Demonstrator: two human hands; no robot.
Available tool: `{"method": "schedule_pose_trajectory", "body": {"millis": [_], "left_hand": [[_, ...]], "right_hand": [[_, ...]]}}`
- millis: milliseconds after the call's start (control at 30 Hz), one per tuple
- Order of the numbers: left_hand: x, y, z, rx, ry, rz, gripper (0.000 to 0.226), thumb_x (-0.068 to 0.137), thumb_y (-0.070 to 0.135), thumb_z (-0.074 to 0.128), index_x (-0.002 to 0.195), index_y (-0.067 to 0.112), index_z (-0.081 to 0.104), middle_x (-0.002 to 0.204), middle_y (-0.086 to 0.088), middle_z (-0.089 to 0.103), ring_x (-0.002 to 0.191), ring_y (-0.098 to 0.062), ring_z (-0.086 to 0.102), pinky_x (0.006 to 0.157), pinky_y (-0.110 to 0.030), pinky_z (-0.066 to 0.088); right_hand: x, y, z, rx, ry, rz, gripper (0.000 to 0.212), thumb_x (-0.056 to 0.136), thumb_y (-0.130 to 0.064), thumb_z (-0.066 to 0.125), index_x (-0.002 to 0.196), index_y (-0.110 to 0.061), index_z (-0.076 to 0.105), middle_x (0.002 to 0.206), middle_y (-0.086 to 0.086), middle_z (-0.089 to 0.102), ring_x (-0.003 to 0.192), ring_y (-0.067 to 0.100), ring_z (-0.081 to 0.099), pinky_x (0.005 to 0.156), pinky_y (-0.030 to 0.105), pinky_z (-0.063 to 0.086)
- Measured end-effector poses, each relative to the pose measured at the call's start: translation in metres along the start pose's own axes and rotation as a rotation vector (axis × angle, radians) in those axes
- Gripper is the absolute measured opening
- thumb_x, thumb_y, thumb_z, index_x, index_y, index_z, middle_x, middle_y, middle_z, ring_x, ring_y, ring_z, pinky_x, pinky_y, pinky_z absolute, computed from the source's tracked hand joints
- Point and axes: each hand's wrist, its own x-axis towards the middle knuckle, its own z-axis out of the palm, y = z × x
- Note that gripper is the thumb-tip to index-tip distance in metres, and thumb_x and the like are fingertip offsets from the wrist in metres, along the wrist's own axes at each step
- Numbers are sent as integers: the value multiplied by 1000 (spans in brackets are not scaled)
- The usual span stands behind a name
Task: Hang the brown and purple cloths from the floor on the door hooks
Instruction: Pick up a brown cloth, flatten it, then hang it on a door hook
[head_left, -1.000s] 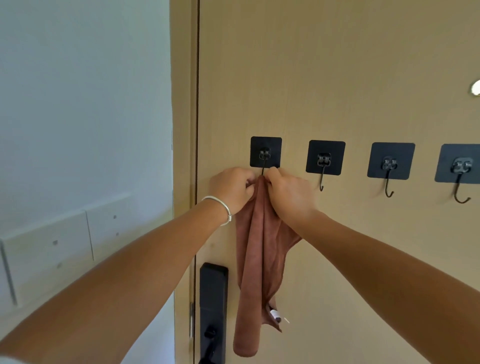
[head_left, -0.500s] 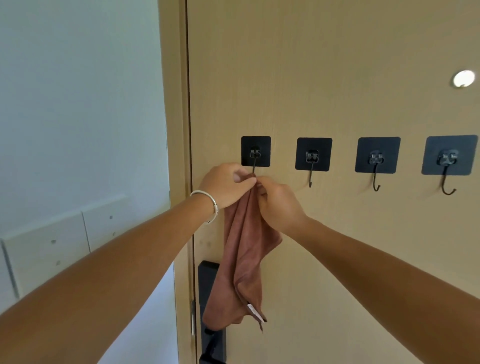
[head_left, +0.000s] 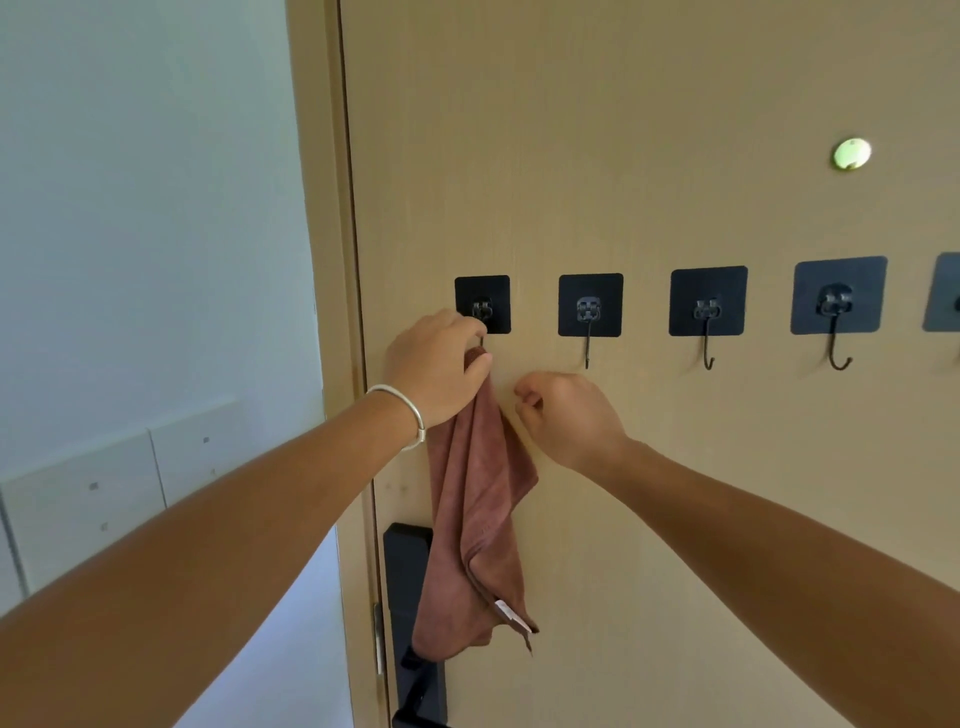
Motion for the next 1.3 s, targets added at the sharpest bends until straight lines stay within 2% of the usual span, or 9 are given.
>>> {"method": "schedule_pose_trajectory", "body": {"millis": [100,200,400,633,833,967,1067,1167,1300], "left_hand": [[1,19,-3,76,21,137,43,92,37,50,131,18,51,127,0,54,120,-22,48,99,-37,38],[-8,45,1,36,7,136,57,95,43,44,143,14,34,147,-3,38,141,-23,24,116,-44,18],[-32,106,17,-62,-90,220,65,96,52,27,151,21,11,160,-2,9,147,-20,-5,118,-49,-3],[-84,170,22,-277,-221,347,70,89,64,13,149,28,9,158,-2,12,146,-24,0,114,-57,7],[-136,220,8,-571,-365,536,72,89,65,20,149,25,21,156,-6,20,145,-24,6,113,-57,12],[-178,263,-8,-759,-427,709,72,89,65,21,148,25,25,153,-9,26,144,-27,13,111,-60,17],[-211,293,-23,-864,-496,839,73,87,67,21,148,25,26,153,-10,27,144,-28,15,111,-60,19],[-246,320,-46,-936,-585,950,76,86,71,18,150,31,19,157,-6,19,145,-22,7,114,-55,14],[-284,350,-97,-1048,-634,1101,78,82,70,17,150,33,15,157,-3,14,144,-17,2,115,-50,8]], "right_hand": [[-19,4,-17,-104,42,30,27,94,-25,53,119,-22,63,110,-1,67,95,20,62,80,35,52],[-50,12,-39,-159,94,120,35,91,-36,60,125,-30,57,120,-8,62,100,14,59,81,29,50],[-110,14,-82,-352,115,317,47,91,-41,58,135,-30,48,137,-4,50,126,17,43,105,35,38],[-212,-14,-127,-503,209,602,57,87,-47,58,139,-32,41,142,-3,42,134,17,33,110,32,26],[-313,-67,-153,-635,237,933,59,86,-56,53,139,-38,35,146,-7,36,138,16,27,114,37,25],[-375,-111,-164,-723,245,1141,60,86,-58,52,141,-40,33,149,-9,32,139,13,22,111,28,15],[-418,-152,-172,-759,292,1318,61,86,-57,53,141,-41,34,150,-10,31,141,13,21,114,33,19],[-457,-200,-179,-770,390,1474,59,84,-56,55,138,-40,40,146,-11,36,137,12,29,113,34,28],[-495,-262,-189,-861,468,1610,57,84,-48,62,137,-34,46,143,-9,41,133,11,32,111,32,29]]}}
